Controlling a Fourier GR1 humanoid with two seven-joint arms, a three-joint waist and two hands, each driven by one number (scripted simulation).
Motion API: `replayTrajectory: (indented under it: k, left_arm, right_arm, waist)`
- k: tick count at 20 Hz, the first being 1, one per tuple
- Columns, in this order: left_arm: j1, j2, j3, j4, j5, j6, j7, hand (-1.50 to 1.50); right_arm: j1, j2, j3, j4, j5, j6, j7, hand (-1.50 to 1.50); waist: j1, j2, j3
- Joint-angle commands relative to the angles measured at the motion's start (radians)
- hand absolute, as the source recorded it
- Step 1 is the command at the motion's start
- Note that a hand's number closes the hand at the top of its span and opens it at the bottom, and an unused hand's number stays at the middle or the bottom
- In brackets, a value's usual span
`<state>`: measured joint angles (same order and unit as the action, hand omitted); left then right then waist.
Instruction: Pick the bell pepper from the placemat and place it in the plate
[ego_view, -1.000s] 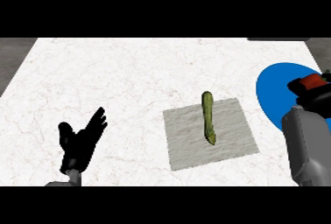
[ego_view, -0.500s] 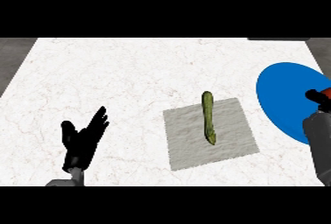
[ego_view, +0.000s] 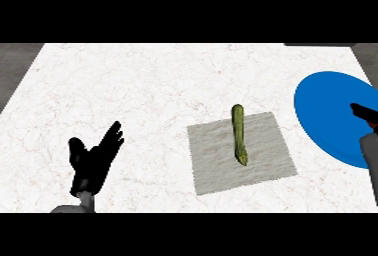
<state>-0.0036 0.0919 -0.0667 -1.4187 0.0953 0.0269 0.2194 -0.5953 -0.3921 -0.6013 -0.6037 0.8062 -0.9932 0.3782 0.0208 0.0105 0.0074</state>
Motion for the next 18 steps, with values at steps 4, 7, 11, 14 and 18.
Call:
replayTrajectory:
  k: [4, 7, 11, 14, 18]
  left_arm:
    - [0.059, -0.013, -0.017, -0.002, -0.017, 0.004, -0.040, 0.00]
    - [-0.046, -0.010, 0.008, -0.022, -0.005, 0.033, 0.068, 0.00]
    - [0.069, 0.008, -0.008, -0.135, -0.003, 0.020, 0.085, 0.00]
    - [0.027, -0.022, 0.000, 0.007, -0.026, 0.024, -0.015, 0.00]
    - [0.051, -0.010, 0.012, -0.002, -0.002, -0.004, -0.010, 0.00]
  right_arm:
    - [0.066, 0.026, -0.098, -0.168, -0.321, -0.037, -0.372, -1.50]
    - [0.100, 0.078, -0.152, -0.207, -0.459, -0.048, -0.502, -1.50]
    - [0.208, 0.155, -0.157, -0.352, -0.603, 0.106, -0.589, -1.50]
    - [0.263, 0.182, -0.142, -0.429, -0.675, 0.206, -0.623, -1.50]
    - [0.435, 0.265, -0.096, -0.564, -0.721, 0.330, -0.659, -1.50]
  waist:
    - [-0.010, -0.004, -0.001]
    - [-0.015, -0.005, -0.002]
    - [-0.021, -0.014, -0.006]
    - [-0.030, -0.013, -0.007]
    - [-0.034, -0.014, -0.008]
